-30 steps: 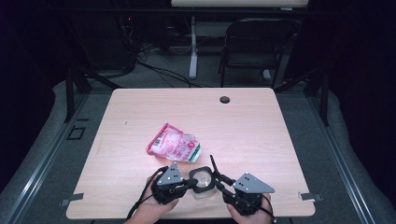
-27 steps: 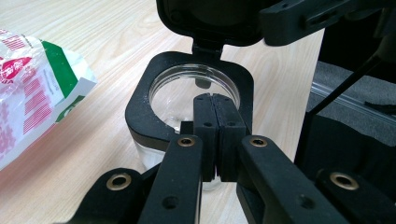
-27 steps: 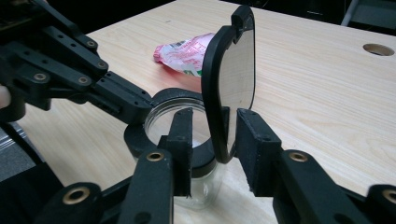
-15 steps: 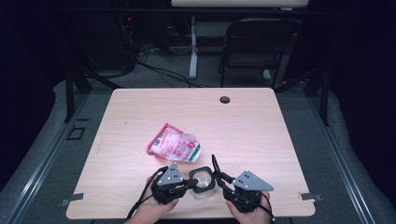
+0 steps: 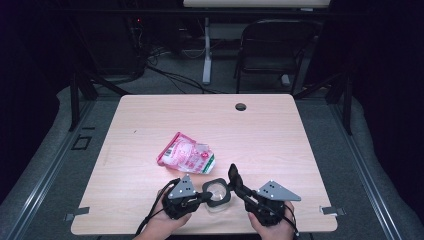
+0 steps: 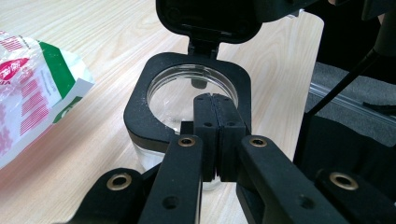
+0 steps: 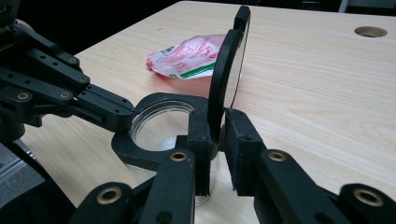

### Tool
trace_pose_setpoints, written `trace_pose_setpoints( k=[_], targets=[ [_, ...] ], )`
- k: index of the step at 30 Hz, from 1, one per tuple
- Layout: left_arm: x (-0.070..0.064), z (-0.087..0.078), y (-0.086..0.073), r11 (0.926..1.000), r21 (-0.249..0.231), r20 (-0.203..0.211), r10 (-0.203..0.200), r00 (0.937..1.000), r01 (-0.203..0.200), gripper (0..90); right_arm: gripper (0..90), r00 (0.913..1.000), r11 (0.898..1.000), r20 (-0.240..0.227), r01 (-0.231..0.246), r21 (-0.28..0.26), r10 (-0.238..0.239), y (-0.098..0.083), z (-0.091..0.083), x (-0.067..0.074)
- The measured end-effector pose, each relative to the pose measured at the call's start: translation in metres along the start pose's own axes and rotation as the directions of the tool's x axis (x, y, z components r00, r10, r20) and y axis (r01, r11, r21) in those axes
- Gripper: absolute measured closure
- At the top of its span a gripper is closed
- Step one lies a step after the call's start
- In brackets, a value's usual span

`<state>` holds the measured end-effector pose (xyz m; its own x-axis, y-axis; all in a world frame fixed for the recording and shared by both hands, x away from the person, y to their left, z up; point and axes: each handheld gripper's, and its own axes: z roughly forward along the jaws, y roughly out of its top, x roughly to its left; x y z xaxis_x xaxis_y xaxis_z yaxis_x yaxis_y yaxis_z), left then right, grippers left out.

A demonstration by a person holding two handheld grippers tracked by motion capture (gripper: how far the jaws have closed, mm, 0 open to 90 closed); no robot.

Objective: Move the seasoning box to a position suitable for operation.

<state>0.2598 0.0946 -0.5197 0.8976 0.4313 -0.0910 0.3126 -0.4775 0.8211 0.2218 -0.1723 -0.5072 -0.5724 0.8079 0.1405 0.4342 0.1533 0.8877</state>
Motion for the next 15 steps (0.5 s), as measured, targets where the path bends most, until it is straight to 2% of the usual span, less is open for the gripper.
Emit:
trace_pose_setpoints(
  k=[10,13,15],
  targets=[
    [-0.0003,0.0006,-0.0011,0.9998,-0.012,0.003,-0.013,0.9999,0.013,89.4,82.2,0.9995,0.999,-0.004,-0.032,0.000,0.032,0.0003,0.0007,-0.0034],
    [-0.0029,0.0003,-0.0015,0.9999,-0.012,-0.013,0.005,0.9999,-0.006,86.0,83.0,0.9993,0.999,-0.002,-0.039,0.001,0.039,0.0019,0.0028,-0.0037],
    [-0.0026,0.0004,-0.0019,0.9999,-0.017,-0.015,0.002,0.9999,-0.002,84.0,83.4,0.9993,0.999,0.001,-0.039,0.002,0.039,0.0029,0.0043,-0.0044]
  ],
)
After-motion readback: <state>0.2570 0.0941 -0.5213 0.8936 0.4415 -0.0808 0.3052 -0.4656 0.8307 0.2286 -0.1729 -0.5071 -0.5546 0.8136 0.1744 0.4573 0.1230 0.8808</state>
